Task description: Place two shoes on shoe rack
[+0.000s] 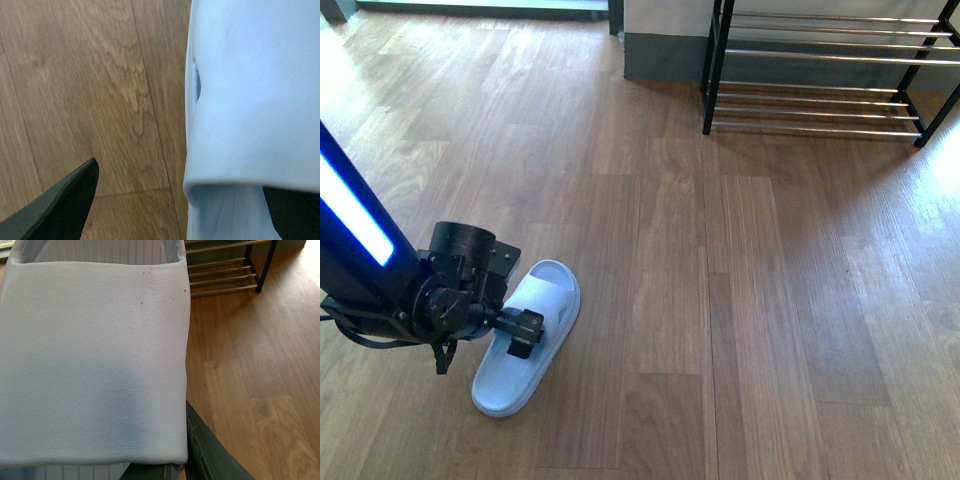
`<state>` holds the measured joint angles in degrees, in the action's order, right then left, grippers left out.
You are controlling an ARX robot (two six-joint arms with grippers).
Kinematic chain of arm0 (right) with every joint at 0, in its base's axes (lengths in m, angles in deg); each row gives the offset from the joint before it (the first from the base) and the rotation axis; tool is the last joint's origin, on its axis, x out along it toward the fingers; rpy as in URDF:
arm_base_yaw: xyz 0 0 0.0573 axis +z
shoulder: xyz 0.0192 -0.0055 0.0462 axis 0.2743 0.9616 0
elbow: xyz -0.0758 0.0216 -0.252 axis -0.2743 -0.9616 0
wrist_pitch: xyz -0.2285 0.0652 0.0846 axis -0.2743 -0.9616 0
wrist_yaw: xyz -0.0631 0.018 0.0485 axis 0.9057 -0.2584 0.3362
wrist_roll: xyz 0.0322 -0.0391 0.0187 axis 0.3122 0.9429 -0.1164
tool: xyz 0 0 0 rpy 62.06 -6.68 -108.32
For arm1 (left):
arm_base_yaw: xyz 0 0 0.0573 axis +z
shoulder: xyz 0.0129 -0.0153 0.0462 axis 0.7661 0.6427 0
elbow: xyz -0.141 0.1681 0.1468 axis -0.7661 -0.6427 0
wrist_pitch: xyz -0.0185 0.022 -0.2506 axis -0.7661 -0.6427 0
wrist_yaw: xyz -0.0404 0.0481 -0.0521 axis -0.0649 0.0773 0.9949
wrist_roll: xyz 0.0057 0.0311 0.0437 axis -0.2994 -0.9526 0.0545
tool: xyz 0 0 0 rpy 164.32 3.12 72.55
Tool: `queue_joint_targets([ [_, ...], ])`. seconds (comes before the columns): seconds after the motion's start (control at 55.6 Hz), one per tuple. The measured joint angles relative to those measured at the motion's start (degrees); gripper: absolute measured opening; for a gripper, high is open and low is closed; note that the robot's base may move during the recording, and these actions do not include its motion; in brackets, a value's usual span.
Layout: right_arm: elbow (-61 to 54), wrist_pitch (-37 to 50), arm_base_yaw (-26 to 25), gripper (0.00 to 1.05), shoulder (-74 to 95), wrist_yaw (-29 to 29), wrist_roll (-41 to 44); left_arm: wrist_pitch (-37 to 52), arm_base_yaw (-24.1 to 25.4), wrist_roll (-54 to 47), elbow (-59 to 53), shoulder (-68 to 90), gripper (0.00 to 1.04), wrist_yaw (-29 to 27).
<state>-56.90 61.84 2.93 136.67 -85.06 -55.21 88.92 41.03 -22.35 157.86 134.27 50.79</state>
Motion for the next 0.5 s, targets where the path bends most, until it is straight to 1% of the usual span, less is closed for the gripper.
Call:
queue_joint_targets([
  [0.162, 0.0, 0.0, 0.0, 0.01, 0.0, 0.0, 0.0, -1.2, -0.5, -3.7, 3.5, 1.2, 0.95, -0.6],
  [0.324, 0.0, 0.0, 0.0, 0.01, 0.0, 0.0, 0.0, -1.2, -0.7, -5.5, 4.3, 2.1, 0.95, -1.2],
  [0.432, 0.0, 0.0, 0.0, 0.01, 0.0, 0.0, 0.0, -1.4, -0.7, -6.5, 4.9, 2.8, 0.85, -1.3],
  [0.45, 0.0, 0.0, 0.0, 0.01, 0.0, 0.0, 0.0, -1.4, -0.7, -6.6, 5.0, 2.9, 0.81, -1.5],
  [0.504, 0.0, 0.0, 0.0, 0.01, 0.0, 0.0, 0.0, -1.5, -0.7, -6.6, 5.3, 3.0, 0.76, -1.9],
])
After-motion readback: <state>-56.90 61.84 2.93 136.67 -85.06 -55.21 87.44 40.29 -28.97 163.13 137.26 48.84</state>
